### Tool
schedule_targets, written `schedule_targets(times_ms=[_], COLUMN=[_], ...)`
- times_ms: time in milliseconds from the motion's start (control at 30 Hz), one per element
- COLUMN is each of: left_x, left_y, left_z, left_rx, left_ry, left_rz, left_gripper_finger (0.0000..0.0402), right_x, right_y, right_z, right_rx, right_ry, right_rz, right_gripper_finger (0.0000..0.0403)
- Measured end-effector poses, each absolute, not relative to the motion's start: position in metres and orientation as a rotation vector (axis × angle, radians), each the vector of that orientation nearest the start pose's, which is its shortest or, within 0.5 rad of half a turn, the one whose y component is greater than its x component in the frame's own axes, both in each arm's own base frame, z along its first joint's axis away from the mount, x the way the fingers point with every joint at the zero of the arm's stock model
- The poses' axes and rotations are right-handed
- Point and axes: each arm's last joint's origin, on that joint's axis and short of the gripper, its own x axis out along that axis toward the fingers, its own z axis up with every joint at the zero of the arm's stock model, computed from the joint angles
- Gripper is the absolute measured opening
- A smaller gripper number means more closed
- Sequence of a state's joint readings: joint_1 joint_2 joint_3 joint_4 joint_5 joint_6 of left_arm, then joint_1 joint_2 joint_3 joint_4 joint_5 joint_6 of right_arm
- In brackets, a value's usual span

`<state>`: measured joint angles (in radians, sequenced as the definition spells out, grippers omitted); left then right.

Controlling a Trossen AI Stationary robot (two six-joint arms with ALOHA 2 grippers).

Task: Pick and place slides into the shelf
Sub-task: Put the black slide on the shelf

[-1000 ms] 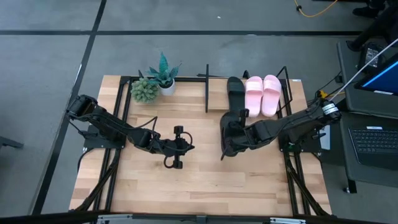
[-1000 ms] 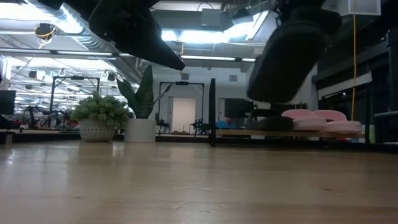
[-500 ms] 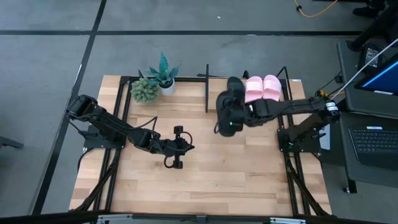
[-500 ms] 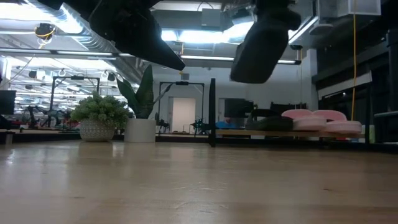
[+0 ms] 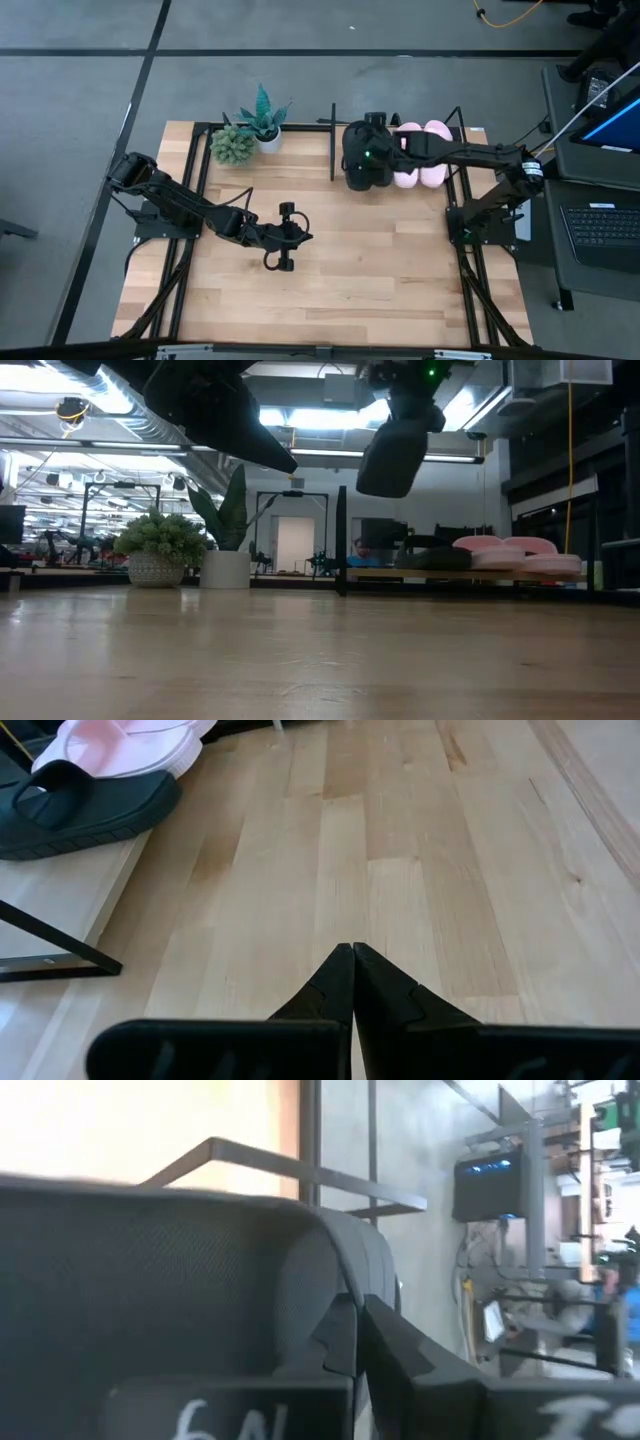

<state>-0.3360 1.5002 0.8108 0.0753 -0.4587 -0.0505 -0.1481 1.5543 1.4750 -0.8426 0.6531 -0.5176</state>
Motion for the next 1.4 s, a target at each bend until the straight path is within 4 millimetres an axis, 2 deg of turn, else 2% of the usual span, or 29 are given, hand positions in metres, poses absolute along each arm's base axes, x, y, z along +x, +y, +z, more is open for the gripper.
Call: schedule_targets(times_ms=[300,533,1033,1400], left_x=[0.292,0.292,0.293,0.293], left_y=[-0.089,-0.089,-0.087,-0.085], left_z=[0.203,0.203,0.203,0.203], left_rx=[0.189,0.189,0.188,0.187], left_ry=[0.563,0.563,0.563,0.564], left_rz=[0.133,0.133,0.139,0.147], left_gripper_finger=[0.0,0.0,0.0,0.0], right_x=[0.314,0.31,0.305,0.301], right_y=[-0.1,-0.117,-0.132,-0.13], right_z=[0.326,0.305,0.25,0.226], right_rx=[-0.697,-0.659,-0.668,-0.666], right_ry=[1.059,1.069,1.005,0.939], right_rz=[-0.506,-0.521,-0.557,-0.566], right_gripper_finger=[0.0008,0.0008,0.0008,0.0008])
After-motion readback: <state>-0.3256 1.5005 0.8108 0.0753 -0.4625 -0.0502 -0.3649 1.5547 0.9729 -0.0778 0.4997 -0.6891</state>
